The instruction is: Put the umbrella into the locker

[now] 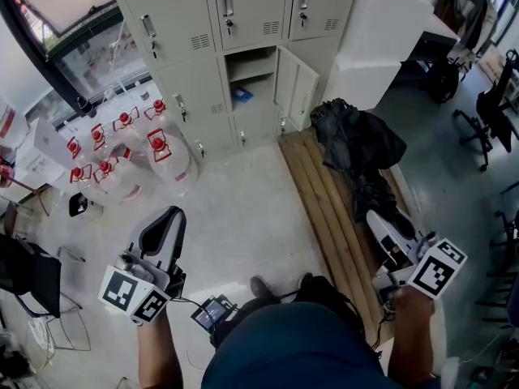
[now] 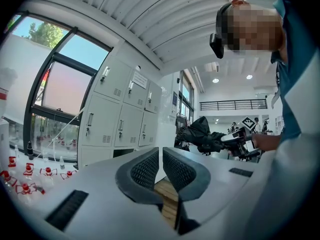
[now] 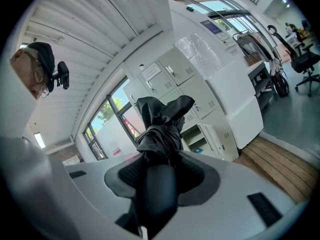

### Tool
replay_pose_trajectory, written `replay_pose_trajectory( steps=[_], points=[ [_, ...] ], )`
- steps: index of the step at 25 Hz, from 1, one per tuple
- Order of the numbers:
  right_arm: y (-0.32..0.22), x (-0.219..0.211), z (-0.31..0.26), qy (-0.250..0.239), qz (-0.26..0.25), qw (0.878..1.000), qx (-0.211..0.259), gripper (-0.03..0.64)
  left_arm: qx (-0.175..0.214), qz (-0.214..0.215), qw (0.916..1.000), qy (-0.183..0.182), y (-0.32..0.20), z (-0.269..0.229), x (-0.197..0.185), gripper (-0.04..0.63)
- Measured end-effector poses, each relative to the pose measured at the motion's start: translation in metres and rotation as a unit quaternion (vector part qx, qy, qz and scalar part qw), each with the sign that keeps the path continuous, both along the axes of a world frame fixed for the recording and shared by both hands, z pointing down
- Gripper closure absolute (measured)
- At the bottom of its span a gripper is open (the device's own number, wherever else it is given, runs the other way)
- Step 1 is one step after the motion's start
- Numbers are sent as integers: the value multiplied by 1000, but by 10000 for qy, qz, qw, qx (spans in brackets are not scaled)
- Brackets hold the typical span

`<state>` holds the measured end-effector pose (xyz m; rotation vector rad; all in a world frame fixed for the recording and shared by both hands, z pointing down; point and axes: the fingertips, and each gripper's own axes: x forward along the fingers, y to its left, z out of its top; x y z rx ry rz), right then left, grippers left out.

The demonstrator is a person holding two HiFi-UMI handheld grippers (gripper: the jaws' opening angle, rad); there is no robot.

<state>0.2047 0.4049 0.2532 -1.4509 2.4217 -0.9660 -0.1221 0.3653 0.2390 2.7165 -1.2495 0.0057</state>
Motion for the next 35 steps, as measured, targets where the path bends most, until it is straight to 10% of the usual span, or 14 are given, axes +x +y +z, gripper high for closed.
replay_pose_trajectory(
  steps=[35],
  points=[
    [-230, 48, 26, -272, -1074, 9935, -273, 434, -233, -915, 9955, -109, -136, 7, 72, 560]
  ],
)
